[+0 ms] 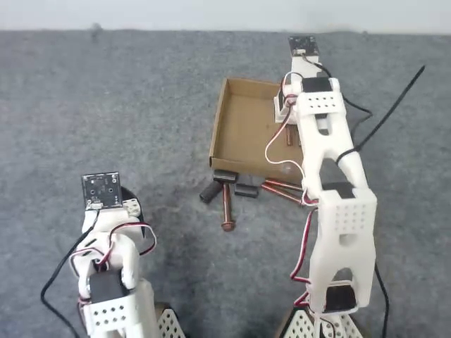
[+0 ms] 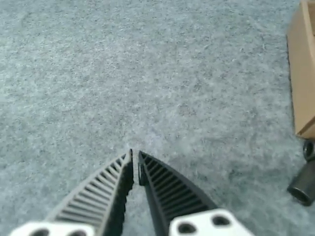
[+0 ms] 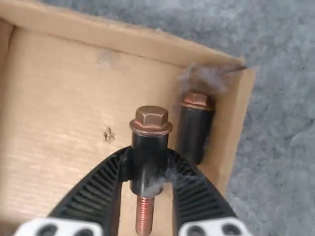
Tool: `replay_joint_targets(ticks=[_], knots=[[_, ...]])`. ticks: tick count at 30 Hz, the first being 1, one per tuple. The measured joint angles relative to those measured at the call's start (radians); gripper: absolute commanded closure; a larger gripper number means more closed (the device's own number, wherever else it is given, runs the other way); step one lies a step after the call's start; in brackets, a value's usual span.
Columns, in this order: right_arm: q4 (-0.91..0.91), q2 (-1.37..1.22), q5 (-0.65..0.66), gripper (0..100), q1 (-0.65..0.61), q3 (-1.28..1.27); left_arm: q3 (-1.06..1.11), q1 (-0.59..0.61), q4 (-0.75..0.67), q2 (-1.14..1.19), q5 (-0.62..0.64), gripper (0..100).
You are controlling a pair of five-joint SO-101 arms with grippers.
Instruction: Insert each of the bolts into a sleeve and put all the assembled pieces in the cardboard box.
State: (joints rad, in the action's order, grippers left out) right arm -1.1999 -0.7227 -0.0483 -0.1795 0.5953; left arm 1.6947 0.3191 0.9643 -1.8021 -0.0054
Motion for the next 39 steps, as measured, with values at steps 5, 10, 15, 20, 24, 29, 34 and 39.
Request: replay_joint_targets(ticks=[5,10,15,20,24,29,34,39], knots=[[-0.061,-0.084,0.097,99.2,-0.003,0.109,0.0,0.003,0.0,0.0,0.0,98],[-0.069,-0.1,0.13,99.1,-0.002,0.133,0.0,0.003,0.0,0.0,-0.034,98],[-0.069,-0.1,0.14,92.0,-0.002,0.138,0.0,0.003,0.0,0.0,-0.069,98],[-0.103,-0.098,0.143,86.5,-0.005,0.14,0.0,0.003,0.0,0.0,-0.075,98],[-0.133,-0.098,0.143,90.2,-0.002,0.152,0.0,0.003,0.0,0.0,-0.075,98],[-0.207,-0.098,0.143,94.8,-0.003,0.245,0.0,0.003,0.0,0.0,-0.075,98],[-0.419,-0.098,0.144,99.3,-0.002,0.474,0.0,0.003,0.0,0.0,-0.075,98],[-0.554,-0.098,0.146,99.2,-0.025,0.654,0.0,0.003,0.0,0.0,-0.075,98]])
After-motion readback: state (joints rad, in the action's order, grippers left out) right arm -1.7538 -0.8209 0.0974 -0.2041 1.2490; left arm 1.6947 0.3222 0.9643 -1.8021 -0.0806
